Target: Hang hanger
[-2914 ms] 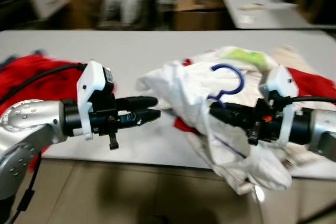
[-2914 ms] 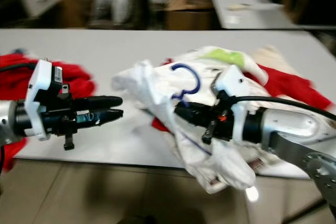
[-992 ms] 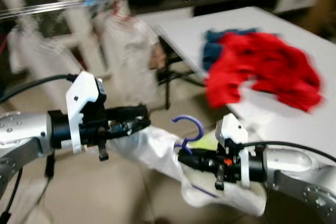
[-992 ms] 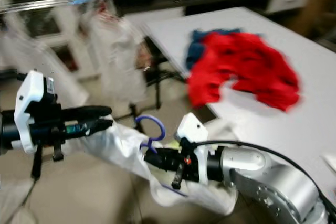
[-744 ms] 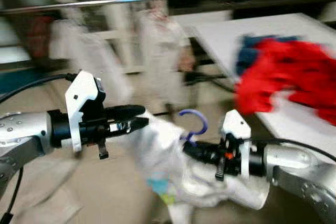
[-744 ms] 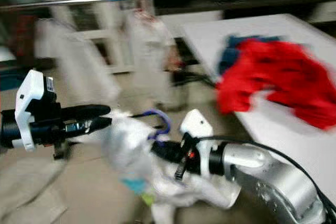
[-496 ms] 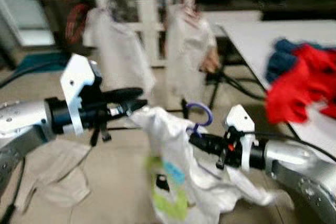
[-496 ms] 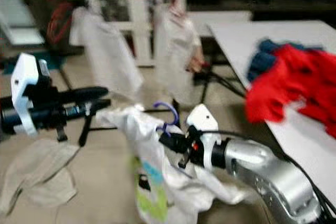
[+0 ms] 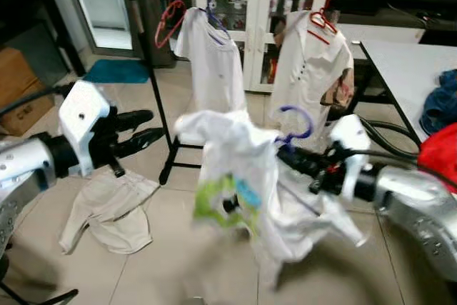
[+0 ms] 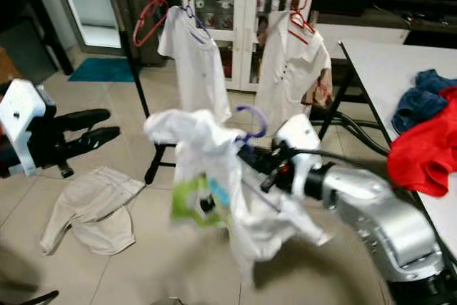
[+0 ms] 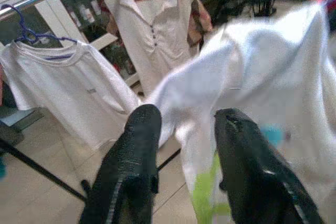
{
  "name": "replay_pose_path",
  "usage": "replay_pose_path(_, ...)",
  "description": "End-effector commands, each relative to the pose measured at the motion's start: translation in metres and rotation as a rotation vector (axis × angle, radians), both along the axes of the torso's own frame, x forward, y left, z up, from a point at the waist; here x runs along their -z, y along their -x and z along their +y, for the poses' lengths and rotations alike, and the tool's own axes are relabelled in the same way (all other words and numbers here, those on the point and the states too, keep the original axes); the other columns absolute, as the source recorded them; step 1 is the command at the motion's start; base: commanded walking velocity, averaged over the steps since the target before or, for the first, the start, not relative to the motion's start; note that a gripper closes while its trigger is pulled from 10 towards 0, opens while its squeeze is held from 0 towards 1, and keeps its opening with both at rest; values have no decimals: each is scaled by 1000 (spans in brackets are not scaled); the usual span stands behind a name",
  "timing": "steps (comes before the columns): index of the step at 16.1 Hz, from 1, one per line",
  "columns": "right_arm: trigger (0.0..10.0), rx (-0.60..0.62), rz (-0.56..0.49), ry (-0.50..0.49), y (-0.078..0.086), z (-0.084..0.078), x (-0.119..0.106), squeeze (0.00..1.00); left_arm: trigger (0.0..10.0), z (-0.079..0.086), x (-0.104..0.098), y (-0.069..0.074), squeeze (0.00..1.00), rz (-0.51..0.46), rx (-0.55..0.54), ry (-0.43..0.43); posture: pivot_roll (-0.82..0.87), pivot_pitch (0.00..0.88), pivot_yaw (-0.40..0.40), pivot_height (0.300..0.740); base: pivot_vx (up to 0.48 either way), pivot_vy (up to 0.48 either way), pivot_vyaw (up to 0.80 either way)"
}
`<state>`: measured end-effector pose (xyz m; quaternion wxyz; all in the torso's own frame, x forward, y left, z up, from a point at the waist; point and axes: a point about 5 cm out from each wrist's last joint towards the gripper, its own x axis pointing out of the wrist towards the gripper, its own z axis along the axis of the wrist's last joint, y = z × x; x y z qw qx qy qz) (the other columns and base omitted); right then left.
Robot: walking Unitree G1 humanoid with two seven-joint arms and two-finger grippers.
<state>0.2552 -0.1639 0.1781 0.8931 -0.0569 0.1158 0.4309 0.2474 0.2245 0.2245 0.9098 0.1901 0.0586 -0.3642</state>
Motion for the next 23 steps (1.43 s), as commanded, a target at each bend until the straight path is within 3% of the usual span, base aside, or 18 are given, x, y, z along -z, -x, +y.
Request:
replay_pose_path(1,10000,-14,-40,-18,-3,-8,-9,0,10000,3,9,1,1000,23,10,-46,90,0,23,740,0,0,0)
replay_pose_path(2,10000,-38,-47,-17,-3,-11,-10,0,10000,3,13,-1,686,27,10,-41,90,0,23,740,0,0,0)
replay_pose_path(3,10000,-66,-44,-15,-3,-15,-9,0,10000,0,16,-5,0,21,18,-17,90,0,21,740,0,0,0)
replay_pose_path(6,10000,-193,-23,-26,8,-24,-10,0,10000,-8,13,-18,0,-57,104,55,80,0,32,740,0,0,0)
replay_pose_path(7,10000,-219,-12,-35,11,-27,-11,0,10000,-8,10,-21,0,-40,131,99,80,0,34,740,0,0,0)
replay_pose_path(8,10000,-239,-10,-39,13,-29,-13,0,10000,-7,9,-22,373,-18,164,132,75,0,40,740,0,0,0)
replay_pose_path(9,10000,-269,-13,-35,16,-32,-16,0,10000,-6,8,-24,1000,17,206,155,73,0,45,740,0,0,0)
replay_pose_path(11,10000,-291,-33,-24,18,-36,-22,0,10000,-5,14,-30,1000,23,246,97,68,2,52,740,0,0,0)
replay_pose_path(12,10000,-297,-43,-22,18,-37,-25,0,10000,-5,20,-27,1000,91,303,87,65,3,58,740,0,0,0)
replay_pose_path(13,10000,-303,-51,-17,18,-38,-28,0,10000,-5,26,-24,624,145,347,63,63,5,62,740,0,0,0)
replay_pose_path(14,10000,-309,-57,-16,18,-38,-30,0,10000,-3,31,-22,0,173,370,29,63,6,65,740,0,0,0)
replay_pose_path(19,10000,-369,-61,-22,25,-37,-35,0,10000,16,36,-38,0,122,293,-48,70,14,70,740,0,0,0)
replay_pose_path(21,10000,-385,-62,-27,26,-36,-38,0,10000,18,40,-42,0,134,292,-24,70,18,66,740,0,0,0)
replay_pose_path(22,10000,-396,-60,-28,26,-35,-39,0,7059,15,42,-43,0,138,312,-5,67,22,67,740,0,0,0)
replay_pose_path(23,10000,-404,-60,-27,27,-34,-39,0,4824,14,46,-44,0,155,328,-7,66,23,70,740,0,0,0)
